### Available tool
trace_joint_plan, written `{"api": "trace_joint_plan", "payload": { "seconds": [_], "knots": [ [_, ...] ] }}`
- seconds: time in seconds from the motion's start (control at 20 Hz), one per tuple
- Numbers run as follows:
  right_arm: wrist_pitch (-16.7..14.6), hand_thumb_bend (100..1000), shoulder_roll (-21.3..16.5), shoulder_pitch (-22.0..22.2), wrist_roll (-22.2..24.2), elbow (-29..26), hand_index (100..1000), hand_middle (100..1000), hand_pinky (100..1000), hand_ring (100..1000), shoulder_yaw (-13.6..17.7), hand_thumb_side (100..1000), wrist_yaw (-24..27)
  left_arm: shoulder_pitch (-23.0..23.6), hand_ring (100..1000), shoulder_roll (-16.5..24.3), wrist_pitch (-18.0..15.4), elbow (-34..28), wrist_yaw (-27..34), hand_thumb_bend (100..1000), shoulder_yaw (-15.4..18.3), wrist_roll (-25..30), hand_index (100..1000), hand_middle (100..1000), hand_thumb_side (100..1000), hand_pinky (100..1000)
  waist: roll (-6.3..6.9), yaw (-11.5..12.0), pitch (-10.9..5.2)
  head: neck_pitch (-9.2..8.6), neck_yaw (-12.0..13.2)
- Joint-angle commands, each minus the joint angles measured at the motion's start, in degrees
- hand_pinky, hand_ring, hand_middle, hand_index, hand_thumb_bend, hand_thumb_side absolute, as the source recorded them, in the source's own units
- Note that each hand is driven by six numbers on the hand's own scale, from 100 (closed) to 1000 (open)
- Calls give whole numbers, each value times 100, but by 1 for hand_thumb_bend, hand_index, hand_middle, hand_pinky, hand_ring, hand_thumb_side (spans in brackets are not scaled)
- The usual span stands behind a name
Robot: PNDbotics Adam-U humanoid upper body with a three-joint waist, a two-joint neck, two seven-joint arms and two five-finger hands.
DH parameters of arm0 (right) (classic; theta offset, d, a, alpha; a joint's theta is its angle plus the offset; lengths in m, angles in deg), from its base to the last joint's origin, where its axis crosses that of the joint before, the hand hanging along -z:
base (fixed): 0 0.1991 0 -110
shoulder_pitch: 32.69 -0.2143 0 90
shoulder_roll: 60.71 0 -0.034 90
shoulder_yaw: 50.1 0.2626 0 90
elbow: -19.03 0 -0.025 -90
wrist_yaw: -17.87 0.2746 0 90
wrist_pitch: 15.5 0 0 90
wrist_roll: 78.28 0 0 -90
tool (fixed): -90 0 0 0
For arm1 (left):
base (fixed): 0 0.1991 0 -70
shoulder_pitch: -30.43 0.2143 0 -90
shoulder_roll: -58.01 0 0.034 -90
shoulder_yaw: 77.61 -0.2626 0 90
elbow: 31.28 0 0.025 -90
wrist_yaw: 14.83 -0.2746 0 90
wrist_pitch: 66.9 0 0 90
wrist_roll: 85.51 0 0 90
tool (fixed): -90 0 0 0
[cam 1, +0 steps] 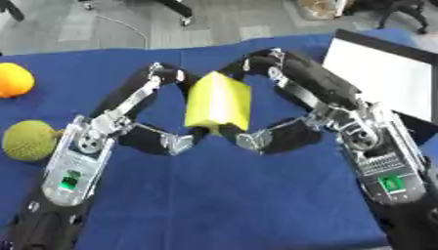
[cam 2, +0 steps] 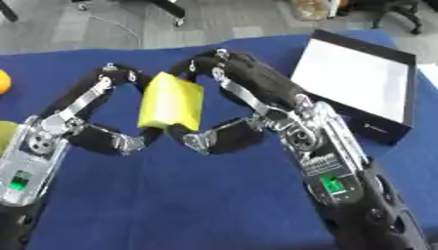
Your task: Pick up the objects with one hand, pass them to the other hand, and then place them into the box on the other side of the table.
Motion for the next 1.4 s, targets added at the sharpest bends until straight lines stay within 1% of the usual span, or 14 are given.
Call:
{"api": "trace_joint_plan", "payload": {
  "seconds": [0.05, 0.2, 0.25, 0.4, 0.45, 0.5, 0.6, 0.75, 0.8, 0.9, 1.1, 1.25, 1.3, 1.4],
  "knots": [
    [-153, 319, -39, -86, 214, -24, 810, 577, 743, 743, 40, 391, -197, -145, 492, -101, -28, -213, 41, 100, -67, 36, 343, 428, 276, 752, -58, -6, -56, -14, -22],
    [-271, 315, -42, -96, 351, -24, 795, 566, 748, 738, 56, 362, -300, -152, 492, -114, -16, -218, 47, 100, -79, 53, 345, 428, 274, 752, -55, -11, -58, -14, -21],
    [-302, 304, -43, -98, 382, -24, 777, 549, 743, 730, 59, 336, -335, -152, 492, -117, -13, -218, 53, 100, -84, 57, 347, 429, 271, 752, -54, -12, -58, -14, -21],
    [-319, 241, -48, -105, 373, -24, 691, 458, 699, 658, 77, 205, -417, -152, 497, -120, -8, -212, 73, 100, -97, 81, 374, 439, 279, 755, -49, -16, -60, -14, -22],
    [-301, 201, -50, -109, 322, -24, 651, 410, 676, 625, 85, 128, -443, -152, 501, -119, -9, -211, 75, 100, -97, 92, 394, 447, 290, 756, -48, -18, -61, -14, -24],
    [-272, 185, -53, -111, 254, -24, 634, 391, 668, 615, 88, 101, -465, -152, 504, -119, -12, -209, 73, 100, -96, 108, 407, 454, 299, 758, -46, -19, -62, -14, -27],
    [-209, 140, -59, -116, 90, -24, 580, 337, 648, 596, 91, 100, -515, -149, 511, -115, -16, -211, 65, 160, -91, 144, 433, 473, 331, 762, -43, -19, -63, -14, -32],
    [-83, 108, -56, -112, -208, -24, 532, 284, 623, 574, 104, 100, -566, -139, 523, -116, -14, -205, 54, 242, -87, 234, 482, 503, 382, 769, -41, -21, -61, -14, -40],
    [-38, 100, -54, -111, -310, -24, 519, 269, 615, 568, 105, 100, -574, -137, 530, -120, -12, -200, 55, 281, -84, 261, 519, 516, 410, 772, -42, -21, -60, -14, -41],
    [32, 100, -54, -106, -477, -24, 507, 254, 608, 562, 99, 100, -587, -133, 542, -124, -2, -182, 50, 333, -77, 320, 567, 535, 460, 779, -43, -21, -59, -14, -44],
    [119, 100, -47, -98, -684, -24, 475, 226, 595, 556, 89, 100, -606, -121, 558, -141, 23, -136, 40, 421, -61, 419, 610, 569, 521, 786, -43, -19, -55, -14, -49],
    [168, 100, -43, -92, -782, -24, 462, 218, 592, 555, 80, 100, -604, -120, 570, -151, 30, -112, 47, 458, -48, 448, 637, 591, 542, 790, -42, -18, -54, -14, -55],
    [174, 100, -42, -90, -798, -24, 450, 211, 591, 555, 76, 100, -604, -122, 578, -155, 29, -105, 49, 492, -45, 455, 652, 604, 556, 793, -42, -19, -54, -14, -57],
    [179, 100, -38, -86, -813, -24, 444, 207, 590, 555, 72, 100, -600, -125, 586, -167, 26, -87, 49, 511, -37, 462, 662, 613, 565, 795, -42, -21, -53, -14, -58]
  ]
}}
